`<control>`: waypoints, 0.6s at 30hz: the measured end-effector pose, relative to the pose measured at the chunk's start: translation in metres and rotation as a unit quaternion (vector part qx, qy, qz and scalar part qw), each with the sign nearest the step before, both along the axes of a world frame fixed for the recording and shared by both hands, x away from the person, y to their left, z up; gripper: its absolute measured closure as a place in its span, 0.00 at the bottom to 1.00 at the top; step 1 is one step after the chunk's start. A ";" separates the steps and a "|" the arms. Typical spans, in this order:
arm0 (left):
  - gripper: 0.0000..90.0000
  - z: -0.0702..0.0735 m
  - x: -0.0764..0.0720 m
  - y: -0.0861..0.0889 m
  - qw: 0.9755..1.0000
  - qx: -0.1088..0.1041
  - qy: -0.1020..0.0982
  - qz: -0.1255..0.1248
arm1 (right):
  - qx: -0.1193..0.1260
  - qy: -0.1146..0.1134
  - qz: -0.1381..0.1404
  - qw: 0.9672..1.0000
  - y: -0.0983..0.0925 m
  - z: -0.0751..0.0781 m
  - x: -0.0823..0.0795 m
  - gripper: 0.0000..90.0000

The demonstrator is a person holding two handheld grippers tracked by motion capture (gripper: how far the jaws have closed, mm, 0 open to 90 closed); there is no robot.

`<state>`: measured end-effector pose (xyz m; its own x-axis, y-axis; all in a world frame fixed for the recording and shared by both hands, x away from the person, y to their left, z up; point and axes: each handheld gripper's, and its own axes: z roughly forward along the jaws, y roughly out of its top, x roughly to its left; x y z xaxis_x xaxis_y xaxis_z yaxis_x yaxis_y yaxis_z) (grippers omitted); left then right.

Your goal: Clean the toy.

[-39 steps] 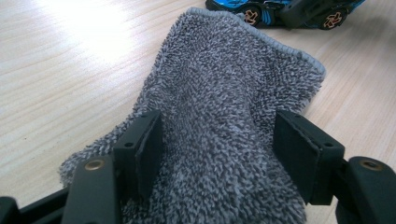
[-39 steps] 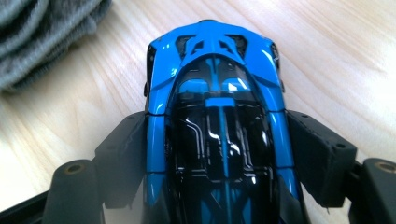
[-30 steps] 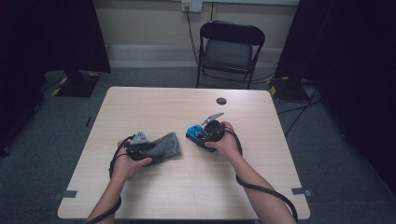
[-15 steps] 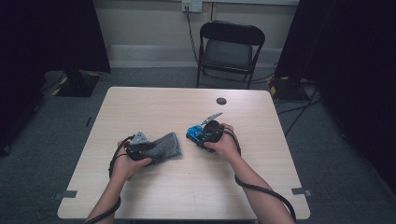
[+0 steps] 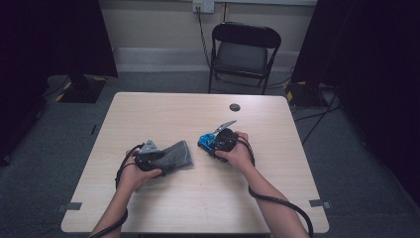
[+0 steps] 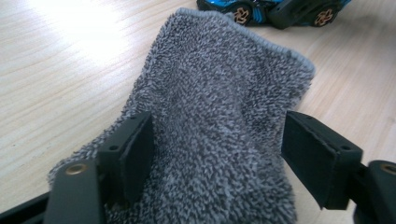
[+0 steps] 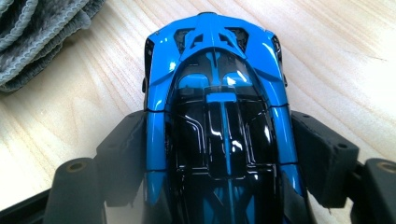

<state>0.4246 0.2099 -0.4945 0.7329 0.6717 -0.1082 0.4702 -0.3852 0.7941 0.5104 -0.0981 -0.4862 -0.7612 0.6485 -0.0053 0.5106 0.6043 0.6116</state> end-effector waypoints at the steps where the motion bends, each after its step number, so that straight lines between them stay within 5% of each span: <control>1: 0.26 0.001 0.000 0.001 1.000 -0.005 -0.002 0.000 | -0.001 0.000 0.002 1.000 0.000 0.000 0.000 0.29; 4: 0.25 0.006 0.001 0.003 1.000 -0.017 -0.001 0.008 | -0.001 0.000 -0.001 1.000 0.000 0.000 -0.001 0.29; 18: 0.27 -0.002 0.003 -0.002 1.000 0.006 -0.001 -0.006 | -0.012 -0.012 -0.011 1.000 -0.017 0.006 -0.005 0.31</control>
